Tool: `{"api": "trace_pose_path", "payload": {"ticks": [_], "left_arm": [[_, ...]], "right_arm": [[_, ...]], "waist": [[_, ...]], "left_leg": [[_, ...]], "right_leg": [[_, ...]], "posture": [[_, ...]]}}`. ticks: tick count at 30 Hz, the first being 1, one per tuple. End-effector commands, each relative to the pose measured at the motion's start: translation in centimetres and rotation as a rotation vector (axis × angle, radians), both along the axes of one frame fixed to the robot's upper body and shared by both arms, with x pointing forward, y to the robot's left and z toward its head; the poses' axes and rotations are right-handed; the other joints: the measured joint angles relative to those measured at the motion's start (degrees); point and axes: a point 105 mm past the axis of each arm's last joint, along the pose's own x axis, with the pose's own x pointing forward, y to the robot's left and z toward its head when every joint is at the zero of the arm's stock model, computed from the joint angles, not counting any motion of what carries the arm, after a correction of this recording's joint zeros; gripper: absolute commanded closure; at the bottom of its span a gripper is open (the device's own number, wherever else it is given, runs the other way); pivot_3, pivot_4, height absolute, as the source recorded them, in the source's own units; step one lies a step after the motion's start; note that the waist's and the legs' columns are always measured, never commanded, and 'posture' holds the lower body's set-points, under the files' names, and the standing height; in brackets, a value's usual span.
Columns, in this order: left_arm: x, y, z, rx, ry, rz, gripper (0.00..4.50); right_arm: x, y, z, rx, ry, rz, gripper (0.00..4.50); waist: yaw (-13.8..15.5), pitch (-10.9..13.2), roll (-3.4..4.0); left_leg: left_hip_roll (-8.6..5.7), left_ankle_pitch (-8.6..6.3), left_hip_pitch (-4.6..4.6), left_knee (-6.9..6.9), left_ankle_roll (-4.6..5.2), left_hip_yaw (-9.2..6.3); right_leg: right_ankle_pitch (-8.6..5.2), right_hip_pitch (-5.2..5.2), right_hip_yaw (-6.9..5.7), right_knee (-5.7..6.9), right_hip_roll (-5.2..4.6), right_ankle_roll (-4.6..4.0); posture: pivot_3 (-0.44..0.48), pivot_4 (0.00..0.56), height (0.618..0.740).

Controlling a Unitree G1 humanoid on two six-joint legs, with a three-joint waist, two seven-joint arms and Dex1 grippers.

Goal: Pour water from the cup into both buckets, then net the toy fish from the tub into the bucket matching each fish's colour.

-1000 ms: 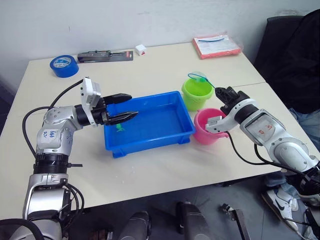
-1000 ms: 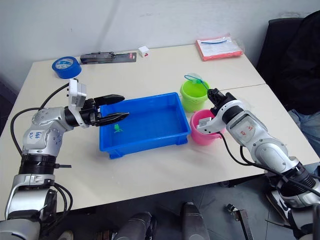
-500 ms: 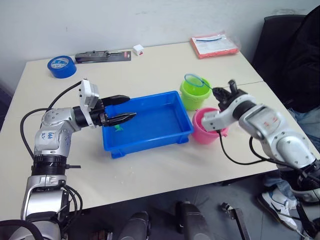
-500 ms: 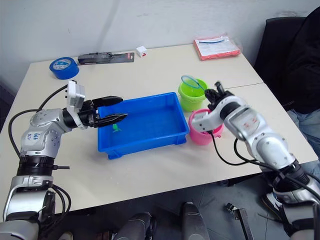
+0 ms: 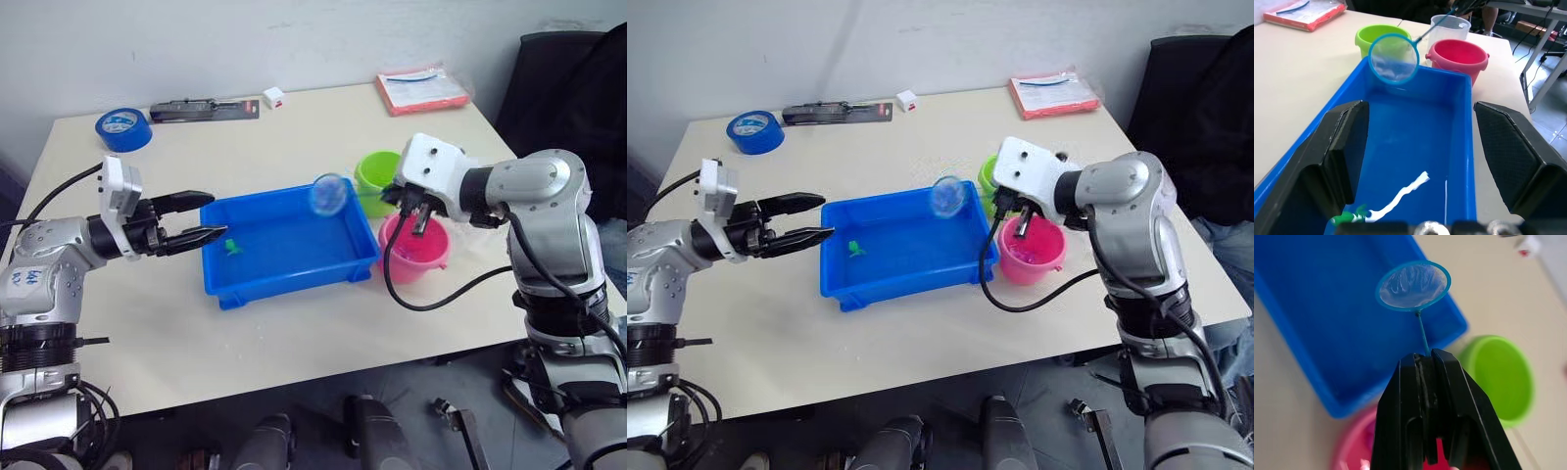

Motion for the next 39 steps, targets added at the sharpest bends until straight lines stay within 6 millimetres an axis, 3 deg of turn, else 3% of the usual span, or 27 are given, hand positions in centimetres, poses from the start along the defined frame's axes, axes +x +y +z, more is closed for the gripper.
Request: {"api": "trace_pose_path", "payload": {"ticks": [1,8,14,24,39], "left_arm": [[-1.5,1.7,1.6,0.034,-0.038,0.058,0.79],[-3.7,5.1,1.2,0.084,0.018,0.178,0.79],[-4.9,6.3,1.2,0.089,0.034,0.217,0.79],[-4.9,6.9,1.1,0.098,0.014,0.266,0.79],[-4.9,7.2,0.3,0.057,-0.007,0.344,0.79]], "right_arm": [[-0.6,2.2,-0.9,0.02,0.137,0.05,3.71],[0.4,4.6,-2.8,-0.031,0.228,0.055,3.71],[0.5,5.9,-3.2,-0.067,0.195,0.092,3.71],[0.8,7.5,-5.1,-0.032,0.285,0.009,3.71],[2.4,11.8,-6.9,0.101,0.317,-0.144,3.71]], "waist": [[-0.2,0.0,0.0],[0.01,0.0,0.0],[0.09,0.0,0.0],[-0.25,0.0,0.0],[-0.73,0.0,0.0]], "left_leg": [[0.0,0.0,0.01,-0.02,0.0,0.02],[-0.04,-0.01,0.01,-0.04,-0.02,0.01],[-0.03,-0.01,0.01,-0.06,-0.02,-0.05],[0.0,-0.01,0.03,-0.11,-0.03,-0.03],[-0.02,-0.02,0.08,-0.15,-0.03,-0.03]], "right_leg": [[0.0,0.0,0.01,0.0,0.0,0.0],[-0.01,0.0,0.0,0.0,-0.04,-0.02],[-0.01,0.0,-0.05,-0.02,-0.05,-0.02],[-0.01,0.0,-0.04,-0.03,-0.03,-0.03],[-0.01,-0.01,-0.09,0.0,-0.04,-0.06]], "posture": [[0.0,0.15,0.74],[0.0,0.15,0.74],[0.0,0.15,0.74],[0.0,0.15,0.74],[0.0,0.15,0.74]]}}
